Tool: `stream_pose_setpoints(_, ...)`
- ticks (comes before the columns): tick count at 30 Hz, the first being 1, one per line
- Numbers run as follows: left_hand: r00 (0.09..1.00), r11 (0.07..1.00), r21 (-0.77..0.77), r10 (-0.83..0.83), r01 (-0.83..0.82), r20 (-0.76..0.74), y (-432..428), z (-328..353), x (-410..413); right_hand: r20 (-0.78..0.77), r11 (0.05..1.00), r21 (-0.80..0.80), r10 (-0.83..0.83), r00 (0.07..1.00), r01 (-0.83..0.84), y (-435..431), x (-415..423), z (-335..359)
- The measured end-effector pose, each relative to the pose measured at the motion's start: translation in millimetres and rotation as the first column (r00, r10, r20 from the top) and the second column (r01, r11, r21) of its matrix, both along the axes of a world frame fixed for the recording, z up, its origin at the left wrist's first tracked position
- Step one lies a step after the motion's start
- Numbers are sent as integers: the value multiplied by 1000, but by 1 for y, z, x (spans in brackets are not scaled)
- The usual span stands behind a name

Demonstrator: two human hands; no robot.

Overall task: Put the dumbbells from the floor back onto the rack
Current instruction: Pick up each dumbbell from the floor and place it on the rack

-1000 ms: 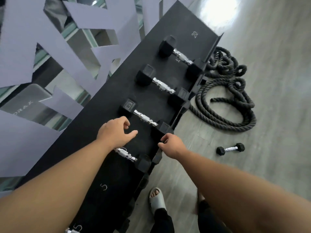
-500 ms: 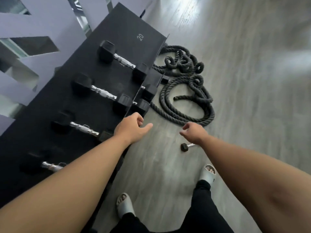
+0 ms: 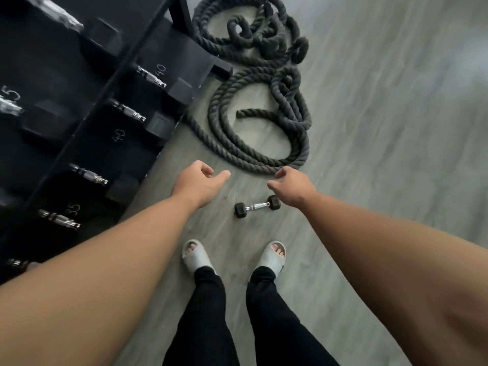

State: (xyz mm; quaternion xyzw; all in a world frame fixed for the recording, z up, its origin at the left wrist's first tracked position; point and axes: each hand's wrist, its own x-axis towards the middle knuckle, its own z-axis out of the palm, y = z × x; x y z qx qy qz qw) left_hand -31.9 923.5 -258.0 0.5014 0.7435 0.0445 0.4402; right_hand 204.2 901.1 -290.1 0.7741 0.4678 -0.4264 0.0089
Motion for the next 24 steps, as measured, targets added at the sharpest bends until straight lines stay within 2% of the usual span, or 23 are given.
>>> stream_pose_setpoints(5, 999, 996, -90, 16, -21, -50, -1, -73, 14, -2, 998, -57, -32, 999, 31, 9, 29, -77)
stream_pose_setpoints(13, 994, 968, -246, 10, -38, -111, -5, -235, 13, 41, 993, -120, 0, 999, 5, 12, 66, -230)
stream_pose_setpoints(24, 998, 915, -399, 39, -52, -39, -45, -477, 53, 58, 968, -251, 45, 997, -29, -18, 91, -450)
